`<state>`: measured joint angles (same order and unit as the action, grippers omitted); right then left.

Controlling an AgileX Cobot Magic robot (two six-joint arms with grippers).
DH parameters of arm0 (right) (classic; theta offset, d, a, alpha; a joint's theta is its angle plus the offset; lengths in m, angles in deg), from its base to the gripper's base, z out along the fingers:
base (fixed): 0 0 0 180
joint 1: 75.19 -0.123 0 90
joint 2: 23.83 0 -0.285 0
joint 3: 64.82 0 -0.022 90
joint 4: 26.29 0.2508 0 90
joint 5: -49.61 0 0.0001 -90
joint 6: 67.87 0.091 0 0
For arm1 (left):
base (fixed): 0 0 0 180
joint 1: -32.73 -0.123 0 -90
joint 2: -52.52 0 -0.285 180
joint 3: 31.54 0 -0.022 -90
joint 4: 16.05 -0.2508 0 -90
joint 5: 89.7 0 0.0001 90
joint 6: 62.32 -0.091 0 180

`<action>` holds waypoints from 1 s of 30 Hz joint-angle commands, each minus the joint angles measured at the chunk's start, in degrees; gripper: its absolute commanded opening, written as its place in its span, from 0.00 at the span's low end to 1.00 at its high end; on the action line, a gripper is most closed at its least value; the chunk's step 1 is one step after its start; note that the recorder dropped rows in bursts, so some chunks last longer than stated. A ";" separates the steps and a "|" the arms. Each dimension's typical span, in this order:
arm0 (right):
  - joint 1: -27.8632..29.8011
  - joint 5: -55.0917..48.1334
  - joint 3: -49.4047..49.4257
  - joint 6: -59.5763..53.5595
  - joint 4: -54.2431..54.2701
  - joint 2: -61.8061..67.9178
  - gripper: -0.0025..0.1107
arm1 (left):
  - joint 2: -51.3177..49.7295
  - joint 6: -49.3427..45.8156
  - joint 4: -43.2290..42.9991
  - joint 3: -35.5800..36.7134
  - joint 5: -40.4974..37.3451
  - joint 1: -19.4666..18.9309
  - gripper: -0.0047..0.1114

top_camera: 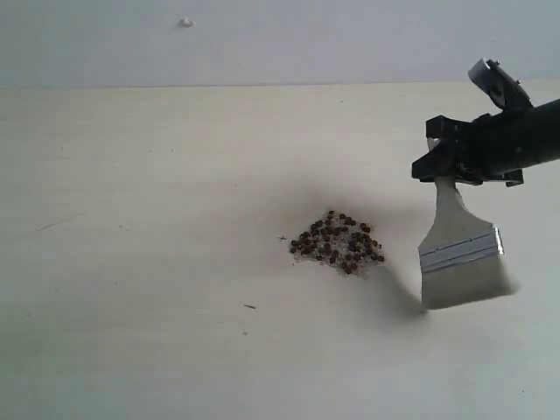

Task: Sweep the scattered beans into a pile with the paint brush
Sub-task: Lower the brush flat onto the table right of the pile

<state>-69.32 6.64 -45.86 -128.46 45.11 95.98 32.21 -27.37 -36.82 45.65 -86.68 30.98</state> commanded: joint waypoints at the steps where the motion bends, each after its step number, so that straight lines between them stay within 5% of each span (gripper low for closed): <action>1: 0.15 5.89 0.16 -2.82 2.13 0.08 0.02 | 0.35 -0.29 0.43 0.02 0.21 -0.24 0.04; 9: 0.15 7.21 -0.65 -8.51 2.53 2.26 0.04 | 0.35 -0.29 0.43 0.02 0.21 -0.24 0.04; 17: 0.15 14.19 -1.65 -11.86 4.69 2.84 0.25 | 0.35 -0.29 0.43 0.02 0.21 -0.24 0.04; 30: 0.15 21.08 -1.65 -15.15 6.51 2.49 0.40 | 0.35 -0.29 0.43 0.02 0.21 -0.24 0.04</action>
<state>-69.32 27.28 -47.21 -142.82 51.49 98.93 32.21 -27.37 -36.82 45.65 -86.68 30.98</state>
